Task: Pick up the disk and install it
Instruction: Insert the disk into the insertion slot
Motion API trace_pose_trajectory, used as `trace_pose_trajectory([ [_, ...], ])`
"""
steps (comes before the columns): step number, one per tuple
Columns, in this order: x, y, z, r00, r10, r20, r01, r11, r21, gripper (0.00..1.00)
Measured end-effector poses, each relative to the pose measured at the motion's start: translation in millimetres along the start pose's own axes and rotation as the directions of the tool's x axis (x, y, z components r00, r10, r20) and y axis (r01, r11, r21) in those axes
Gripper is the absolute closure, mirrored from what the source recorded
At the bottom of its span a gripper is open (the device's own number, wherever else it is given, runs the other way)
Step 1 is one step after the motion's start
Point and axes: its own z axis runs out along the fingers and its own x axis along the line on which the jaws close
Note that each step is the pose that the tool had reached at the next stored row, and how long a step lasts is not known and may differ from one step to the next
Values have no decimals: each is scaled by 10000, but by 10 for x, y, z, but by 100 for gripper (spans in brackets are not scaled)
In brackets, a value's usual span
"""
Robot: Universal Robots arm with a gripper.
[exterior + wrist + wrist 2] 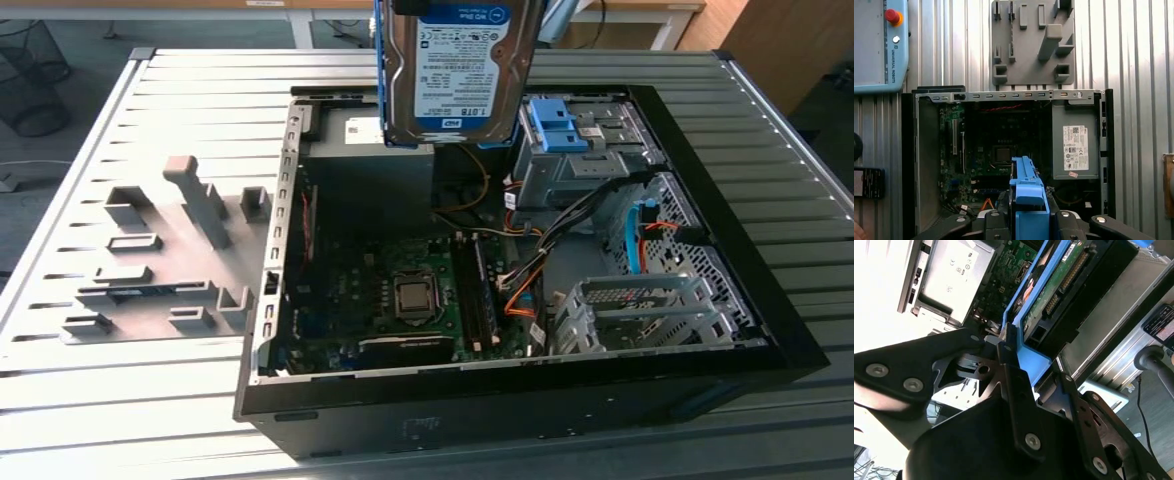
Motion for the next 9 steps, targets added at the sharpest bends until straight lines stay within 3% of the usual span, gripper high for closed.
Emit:
trace_pose_trajectory([
  [9, 23, -1, 0, 10000, 0, -1, 0, 10000, 0, 63],
])
